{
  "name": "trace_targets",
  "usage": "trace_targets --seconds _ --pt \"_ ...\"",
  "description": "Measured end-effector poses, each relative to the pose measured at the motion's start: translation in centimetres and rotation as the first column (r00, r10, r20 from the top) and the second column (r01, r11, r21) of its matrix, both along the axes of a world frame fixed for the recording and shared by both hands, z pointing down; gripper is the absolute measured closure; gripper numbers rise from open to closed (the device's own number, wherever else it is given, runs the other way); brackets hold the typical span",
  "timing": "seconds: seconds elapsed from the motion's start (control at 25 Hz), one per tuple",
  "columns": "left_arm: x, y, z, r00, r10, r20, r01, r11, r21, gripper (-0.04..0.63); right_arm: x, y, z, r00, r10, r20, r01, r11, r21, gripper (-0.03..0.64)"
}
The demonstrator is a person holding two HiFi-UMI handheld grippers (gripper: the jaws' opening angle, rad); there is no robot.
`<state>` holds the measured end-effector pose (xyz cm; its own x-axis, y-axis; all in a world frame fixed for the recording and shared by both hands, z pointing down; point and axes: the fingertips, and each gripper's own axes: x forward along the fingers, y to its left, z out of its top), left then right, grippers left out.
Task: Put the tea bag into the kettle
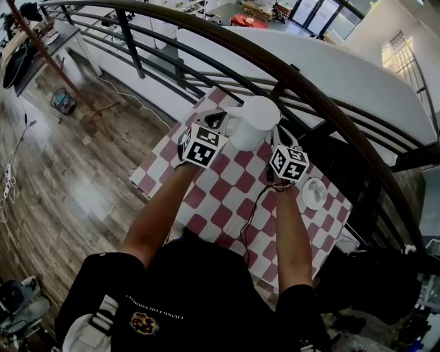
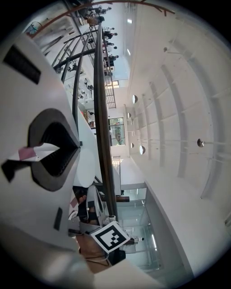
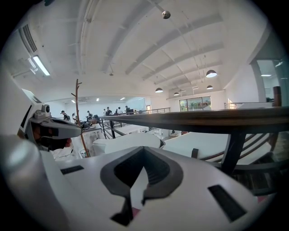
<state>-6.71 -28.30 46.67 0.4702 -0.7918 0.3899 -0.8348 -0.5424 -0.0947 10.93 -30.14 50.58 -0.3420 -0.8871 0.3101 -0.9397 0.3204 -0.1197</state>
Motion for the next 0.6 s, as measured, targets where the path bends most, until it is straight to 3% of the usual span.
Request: trace_targets --seconds 0.2,0.6 --pt "0.0 0.1 -1.2 1.000 0.009 -0.017 -0.008 1.000 0.025 0.597 -0.2 0.5 -0.6 1.000 -0.008 -0.003 0.008 1.000 0.013 0.606" --pt "0.6 2.1 -4.5 0.996 0.070 -0.054 -0.066 0.995 0.075 0.597 -0.2 4.2 -6.8 0.999 -0.021 -0.042 0.026 0.991 0.130 0.606"
